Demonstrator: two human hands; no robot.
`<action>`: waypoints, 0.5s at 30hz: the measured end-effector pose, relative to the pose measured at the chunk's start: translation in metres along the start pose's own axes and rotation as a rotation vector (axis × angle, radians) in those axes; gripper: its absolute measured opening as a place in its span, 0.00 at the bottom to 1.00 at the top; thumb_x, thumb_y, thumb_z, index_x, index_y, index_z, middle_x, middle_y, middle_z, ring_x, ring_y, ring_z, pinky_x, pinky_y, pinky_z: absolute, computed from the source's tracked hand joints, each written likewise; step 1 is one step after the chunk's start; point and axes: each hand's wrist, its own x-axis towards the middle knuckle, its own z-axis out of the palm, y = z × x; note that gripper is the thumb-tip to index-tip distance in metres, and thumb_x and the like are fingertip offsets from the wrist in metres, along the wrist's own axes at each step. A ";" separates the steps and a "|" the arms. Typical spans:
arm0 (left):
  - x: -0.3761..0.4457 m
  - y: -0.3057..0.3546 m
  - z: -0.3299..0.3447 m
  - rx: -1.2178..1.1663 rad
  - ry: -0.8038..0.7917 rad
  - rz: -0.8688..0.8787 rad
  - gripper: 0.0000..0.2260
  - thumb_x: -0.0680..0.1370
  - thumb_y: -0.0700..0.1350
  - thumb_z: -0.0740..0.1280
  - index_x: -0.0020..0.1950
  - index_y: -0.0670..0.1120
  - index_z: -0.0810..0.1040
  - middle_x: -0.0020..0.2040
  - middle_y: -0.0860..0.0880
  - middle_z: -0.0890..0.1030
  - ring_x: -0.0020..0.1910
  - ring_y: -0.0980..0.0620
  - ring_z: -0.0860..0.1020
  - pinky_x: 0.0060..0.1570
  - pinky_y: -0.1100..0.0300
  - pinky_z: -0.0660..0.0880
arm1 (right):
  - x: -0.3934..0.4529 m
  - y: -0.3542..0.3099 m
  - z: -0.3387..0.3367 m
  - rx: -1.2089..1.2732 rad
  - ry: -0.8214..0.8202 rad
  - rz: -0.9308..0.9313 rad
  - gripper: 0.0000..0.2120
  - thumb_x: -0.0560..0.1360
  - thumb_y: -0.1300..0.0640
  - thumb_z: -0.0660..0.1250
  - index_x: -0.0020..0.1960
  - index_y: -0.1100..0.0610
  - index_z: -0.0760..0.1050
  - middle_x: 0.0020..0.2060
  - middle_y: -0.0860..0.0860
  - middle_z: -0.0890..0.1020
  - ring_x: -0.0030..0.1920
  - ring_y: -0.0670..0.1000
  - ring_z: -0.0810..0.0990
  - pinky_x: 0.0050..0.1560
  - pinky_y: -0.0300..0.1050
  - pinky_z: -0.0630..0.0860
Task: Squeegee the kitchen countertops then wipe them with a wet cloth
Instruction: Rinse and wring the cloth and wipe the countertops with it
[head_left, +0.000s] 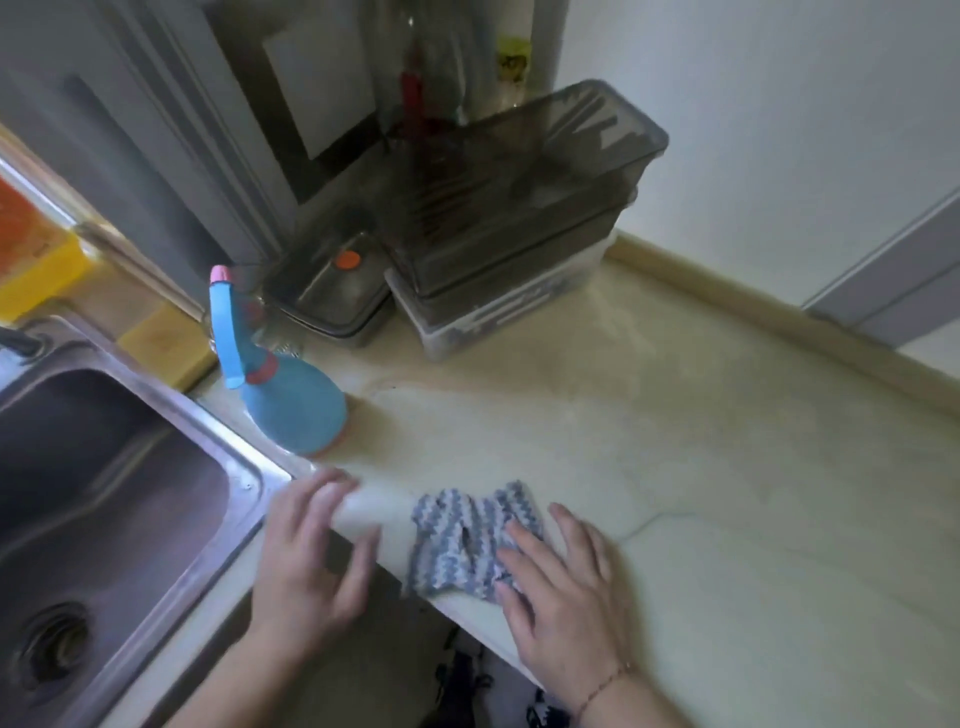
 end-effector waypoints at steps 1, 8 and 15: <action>-0.012 0.014 0.011 -0.026 -0.154 0.189 0.15 0.73 0.44 0.70 0.58 0.42 0.78 0.58 0.43 0.77 0.55 0.41 0.77 0.58 0.53 0.72 | 0.000 0.000 -0.003 -0.045 0.026 -0.003 0.11 0.73 0.47 0.65 0.50 0.49 0.83 0.56 0.44 0.82 0.62 0.58 0.73 0.63 0.60 0.68; -0.027 0.004 0.052 -0.073 -0.521 0.236 0.18 0.74 0.43 0.67 0.64 0.47 0.80 0.67 0.53 0.76 0.69 0.53 0.71 0.64 0.56 0.72 | -0.011 -0.009 0.003 0.075 0.171 -0.067 0.06 0.74 0.54 0.68 0.49 0.54 0.81 0.54 0.53 0.81 0.60 0.59 0.77 0.63 0.53 0.72; -0.006 0.006 0.064 0.004 -0.662 0.257 0.20 0.83 0.49 0.49 0.68 0.48 0.75 0.72 0.52 0.71 0.73 0.51 0.66 0.71 0.61 0.63 | -0.006 0.001 0.027 -0.009 0.092 -0.016 0.16 0.79 0.51 0.59 0.62 0.48 0.79 0.66 0.47 0.77 0.69 0.52 0.73 0.66 0.56 0.67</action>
